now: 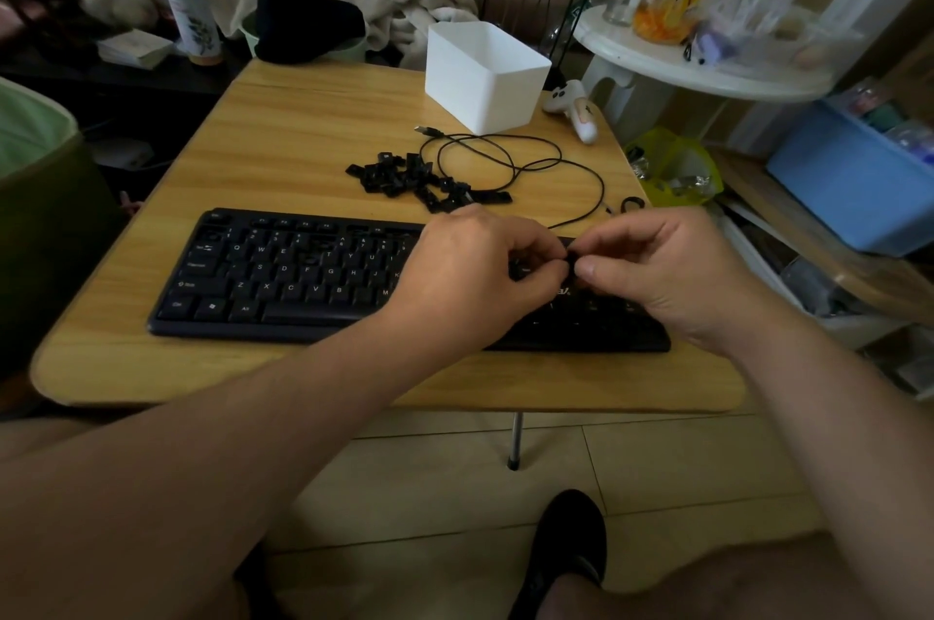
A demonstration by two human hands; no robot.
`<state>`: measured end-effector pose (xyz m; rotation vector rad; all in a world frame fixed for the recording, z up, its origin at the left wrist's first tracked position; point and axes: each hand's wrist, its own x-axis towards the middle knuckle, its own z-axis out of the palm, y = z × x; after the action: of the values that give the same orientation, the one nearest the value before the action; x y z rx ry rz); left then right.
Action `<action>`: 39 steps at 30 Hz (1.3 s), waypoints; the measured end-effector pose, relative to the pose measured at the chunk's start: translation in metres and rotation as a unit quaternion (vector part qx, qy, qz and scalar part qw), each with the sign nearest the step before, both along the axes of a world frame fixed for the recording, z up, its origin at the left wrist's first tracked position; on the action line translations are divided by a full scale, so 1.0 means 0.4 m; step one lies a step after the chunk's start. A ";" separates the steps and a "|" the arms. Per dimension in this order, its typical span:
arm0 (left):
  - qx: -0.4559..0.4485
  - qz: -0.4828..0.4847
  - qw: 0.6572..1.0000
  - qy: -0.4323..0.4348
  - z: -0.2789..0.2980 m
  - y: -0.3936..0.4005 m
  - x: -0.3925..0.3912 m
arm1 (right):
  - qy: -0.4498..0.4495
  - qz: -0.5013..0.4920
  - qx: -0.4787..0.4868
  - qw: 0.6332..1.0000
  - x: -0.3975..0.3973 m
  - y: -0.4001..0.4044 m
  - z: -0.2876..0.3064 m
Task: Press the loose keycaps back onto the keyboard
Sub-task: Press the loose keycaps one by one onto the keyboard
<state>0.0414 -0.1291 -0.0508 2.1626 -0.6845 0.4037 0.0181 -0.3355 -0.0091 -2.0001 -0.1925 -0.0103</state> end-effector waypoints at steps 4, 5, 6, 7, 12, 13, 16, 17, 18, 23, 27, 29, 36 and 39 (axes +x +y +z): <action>-0.017 -0.014 0.999 0.026 0.002 -0.017 -0.003 | -0.046 -0.004 -0.116 0.992 -0.021 -0.009 0.035; -0.023 -0.016 0.999 0.036 0.003 -0.021 -0.004 | -0.057 -0.002 -0.135 0.989 -0.022 -0.009 0.040; -0.027 -0.016 0.998 0.048 0.004 -0.025 -0.004 | -0.065 0.001 -0.148 0.987 -0.021 -0.011 0.043; -0.026 -0.019 0.998 0.058 0.005 -0.027 -0.003 | -0.067 0.004 -0.160 0.985 -0.018 -0.017 0.046; 0.099 -0.015 0.994 0.036 -0.006 -0.016 0.020 | -0.003 0.000 -0.310 0.951 0.028 -0.093 0.055; 0.138 -0.009 0.990 0.014 -0.013 -0.009 0.023 | 0.006 0.002 -0.344 0.939 0.039 -0.104 0.055; 0.230 -0.016 0.972 -0.049 -0.040 0.014 0.023 | 0.026 0.021 -0.392 0.919 0.060 -0.112 0.050; 0.251 -0.024 0.966 -0.056 -0.047 0.018 0.022 | 0.034 0.032 -0.401 0.915 0.065 -0.107 0.047; 0.267 -0.031 0.961 -0.057 -0.049 0.021 0.023 | 0.039 0.044 -0.412 0.909 0.068 -0.102 0.044; 0.316 -0.060 0.945 -0.062 -0.032 0.041 0.029 | 0.040 0.067 -0.446 0.892 0.076 -0.079 0.037; 0.313 -0.067 0.946 -0.047 -0.026 0.058 0.032 | 0.043 0.074 -0.479 0.874 0.077 -0.065 0.036; 0.318 -0.071 0.945 -0.037 -0.025 0.059 0.032 | 0.047 0.078 -0.502 0.860 0.078 -0.055 0.037; 0.327 -0.075 0.941 -0.031 -0.024 0.055 0.026 | 0.043 0.093 -0.578 0.810 0.095 -0.006 0.048; 0.327 -0.074 0.941 -0.037 -0.026 0.055 0.025 | 0.048 0.091 -0.600 0.793 0.104 0.015 0.049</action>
<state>0.0515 -0.1072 -0.0610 2.6961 -1.1389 0.1862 0.0598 -0.3296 0.0105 -3.2367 -0.3883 0.4435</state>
